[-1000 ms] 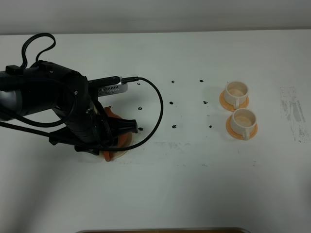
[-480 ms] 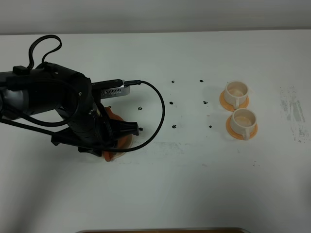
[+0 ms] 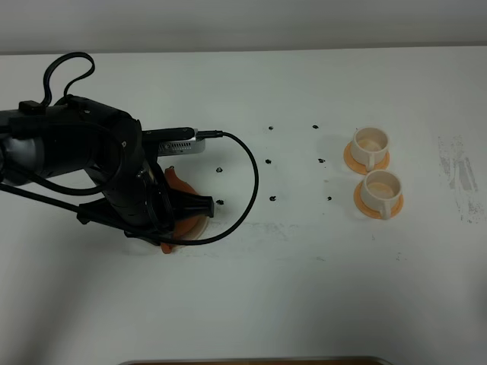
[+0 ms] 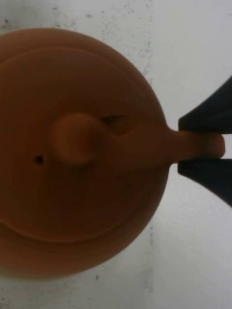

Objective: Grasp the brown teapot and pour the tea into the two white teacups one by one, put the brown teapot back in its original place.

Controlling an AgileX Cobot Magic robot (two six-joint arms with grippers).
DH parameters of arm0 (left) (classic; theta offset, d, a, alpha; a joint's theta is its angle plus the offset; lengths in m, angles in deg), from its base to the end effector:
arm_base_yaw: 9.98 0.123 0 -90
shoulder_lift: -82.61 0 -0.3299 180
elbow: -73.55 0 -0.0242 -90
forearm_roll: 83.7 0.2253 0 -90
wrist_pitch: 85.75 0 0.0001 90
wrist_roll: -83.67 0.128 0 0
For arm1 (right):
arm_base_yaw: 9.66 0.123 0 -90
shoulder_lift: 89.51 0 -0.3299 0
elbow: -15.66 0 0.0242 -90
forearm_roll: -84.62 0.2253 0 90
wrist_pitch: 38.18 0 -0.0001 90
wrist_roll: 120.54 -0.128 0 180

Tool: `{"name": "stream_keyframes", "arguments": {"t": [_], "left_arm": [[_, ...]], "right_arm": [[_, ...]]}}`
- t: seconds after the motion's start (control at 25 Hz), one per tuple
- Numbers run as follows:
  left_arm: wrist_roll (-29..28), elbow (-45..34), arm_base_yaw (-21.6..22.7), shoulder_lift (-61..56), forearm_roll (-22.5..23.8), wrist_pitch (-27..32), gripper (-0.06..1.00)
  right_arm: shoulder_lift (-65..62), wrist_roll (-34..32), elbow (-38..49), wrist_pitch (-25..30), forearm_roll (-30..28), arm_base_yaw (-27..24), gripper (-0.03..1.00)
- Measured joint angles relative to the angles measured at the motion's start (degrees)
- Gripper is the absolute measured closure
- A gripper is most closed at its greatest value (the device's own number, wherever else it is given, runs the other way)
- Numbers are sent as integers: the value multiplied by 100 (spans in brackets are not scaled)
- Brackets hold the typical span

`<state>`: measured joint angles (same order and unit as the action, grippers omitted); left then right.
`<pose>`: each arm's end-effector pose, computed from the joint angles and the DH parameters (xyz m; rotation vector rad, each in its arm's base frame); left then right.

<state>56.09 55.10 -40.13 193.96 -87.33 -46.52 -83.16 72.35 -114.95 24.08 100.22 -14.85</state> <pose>0.2854 -0.1717 0.1791 -0.0006 2.9891 -0.1971 -0.0417 0.0344 0.2496 -0.1548 2.0257 0.1283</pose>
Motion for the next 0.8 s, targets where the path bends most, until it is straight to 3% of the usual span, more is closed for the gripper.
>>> {"name": "stream_keyframes", "arguments": {"t": [0.56, 0.8], "left_arm": [[174, 65, 3, -519, 480, 164, 82], [797, 243, 3, -672, 689, 295, 82]], "right_arm": [[0, 0, 0, 0, 0, 0, 74], [0, 0, 0, 0, 0, 0, 74]]}}
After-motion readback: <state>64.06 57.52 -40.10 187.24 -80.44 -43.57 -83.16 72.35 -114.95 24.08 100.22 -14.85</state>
